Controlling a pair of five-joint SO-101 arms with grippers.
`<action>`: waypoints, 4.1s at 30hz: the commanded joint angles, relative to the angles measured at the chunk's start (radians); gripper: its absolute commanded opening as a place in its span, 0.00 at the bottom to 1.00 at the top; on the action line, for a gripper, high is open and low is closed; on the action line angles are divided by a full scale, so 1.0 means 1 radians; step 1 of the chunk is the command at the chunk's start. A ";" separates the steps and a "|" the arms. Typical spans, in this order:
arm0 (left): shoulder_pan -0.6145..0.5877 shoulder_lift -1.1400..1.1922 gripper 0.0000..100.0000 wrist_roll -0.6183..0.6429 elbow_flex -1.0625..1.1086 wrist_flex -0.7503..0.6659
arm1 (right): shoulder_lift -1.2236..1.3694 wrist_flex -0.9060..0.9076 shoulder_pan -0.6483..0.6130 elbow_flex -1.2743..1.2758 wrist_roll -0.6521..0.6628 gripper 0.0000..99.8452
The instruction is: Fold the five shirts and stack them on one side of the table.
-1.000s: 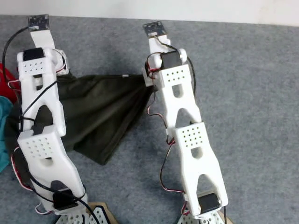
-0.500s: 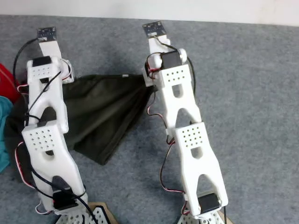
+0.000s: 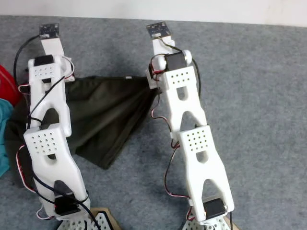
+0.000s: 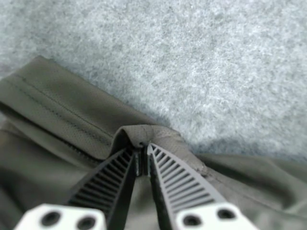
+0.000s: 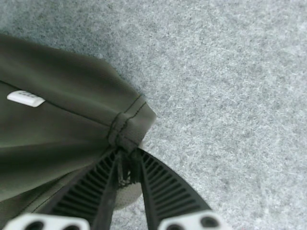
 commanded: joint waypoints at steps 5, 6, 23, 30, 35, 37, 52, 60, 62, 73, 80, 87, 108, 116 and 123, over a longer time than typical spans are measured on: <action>0.047 -0.177 0.01 -0.002 -0.194 0.218 | -0.113 0.005 0.033 -0.127 0.011 0.01; 0.054 -0.196 0.01 -0.002 -0.209 0.233 | -0.136 0.005 0.039 -0.127 0.011 0.01; 0.061 -0.596 0.01 0.210 -0.516 0.489 | -0.667 0.010 0.225 -0.117 0.110 0.01; 0.061 -0.771 0.01 0.210 -0.552 0.508 | -0.848 0.010 0.314 -0.116 0.173 0.01; 0.110 -0.934 0.01 0.210 -0.545 0.563 | -1.021 0.012 0.357 0.094 0.175 0.01; 0.114 -0.978 0.01 0.209 -0.545 0.621 | -1.136 0.012 0.364 0.291 0.176 0.01; -0.065 -1.018 0.01 0.204 -0.323 0.677 | -1.805 -0.021 0.553 1.366 0.413 0.01; -0.013 -1.158 0.01 0.204 -0.131 0.675 | -1.814 -0.073 0.624 1.449 0.413 0.01; -0.002 -1.188 0.01 0.204 -0.094 0.674 | -1.816 -0.071 0.604 1.449 0.411 0.01; -0.031 -1.224 0.01 0.203 0.070 0.674 | -1.825 -0.007 -0.038 1.718 0.201 0.03; -0.246 -1.224 0.01 0.207 0.329 0.437 | -1.827 -0.163 -0.484 2.012 0.193 0.12; -0.317 -1.230 0.01 0.204 0.648 0.167 | -1.822 -0.536 -0.529 2.428 0.325 0.12; -0.259 -1.231 0.01 0.210 0.866 -0.008 | -1.813 -0.964 -0.550 2.806 0.327 0.12; -0.228 -1.231 0.01 0.210 0.926 -0.048 | -1.813 -1.036 -0.549 2.911 0.327 0.05; -0.228 -1.231 0.01 0.210 0.928 -0.046 | -1.824 -1.036 -0.443 2.896 0.328 0.01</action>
